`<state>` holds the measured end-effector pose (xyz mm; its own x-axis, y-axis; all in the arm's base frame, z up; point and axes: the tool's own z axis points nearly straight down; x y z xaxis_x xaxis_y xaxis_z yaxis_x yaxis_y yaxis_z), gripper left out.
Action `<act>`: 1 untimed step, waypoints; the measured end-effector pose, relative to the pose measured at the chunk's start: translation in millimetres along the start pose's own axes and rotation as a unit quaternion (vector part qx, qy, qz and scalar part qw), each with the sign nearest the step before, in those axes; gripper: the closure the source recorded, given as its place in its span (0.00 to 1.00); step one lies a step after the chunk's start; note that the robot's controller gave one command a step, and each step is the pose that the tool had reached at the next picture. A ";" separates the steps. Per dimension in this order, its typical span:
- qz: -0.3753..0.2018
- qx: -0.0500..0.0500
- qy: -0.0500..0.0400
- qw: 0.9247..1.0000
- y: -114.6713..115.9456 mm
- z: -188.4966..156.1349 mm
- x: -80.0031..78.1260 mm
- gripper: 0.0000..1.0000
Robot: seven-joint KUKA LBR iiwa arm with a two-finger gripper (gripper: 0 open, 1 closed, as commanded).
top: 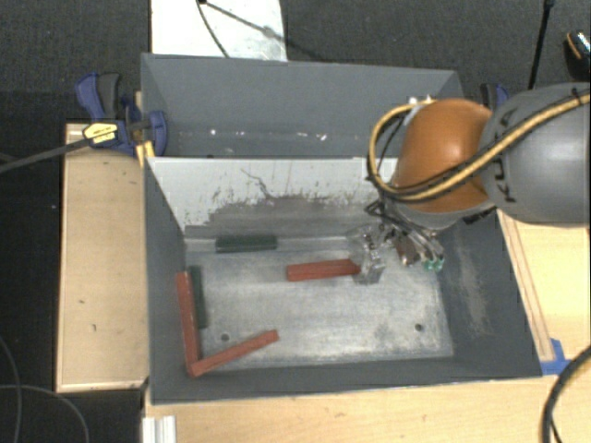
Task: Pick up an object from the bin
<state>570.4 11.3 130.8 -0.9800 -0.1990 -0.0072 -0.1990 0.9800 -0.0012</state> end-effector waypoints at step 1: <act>-0.001 0.000 -0.003 1.000 17.4 -113.7 -17.9 1.00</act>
Offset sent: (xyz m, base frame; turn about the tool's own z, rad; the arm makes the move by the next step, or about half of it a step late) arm 0.0106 0.0200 0.1079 0.0001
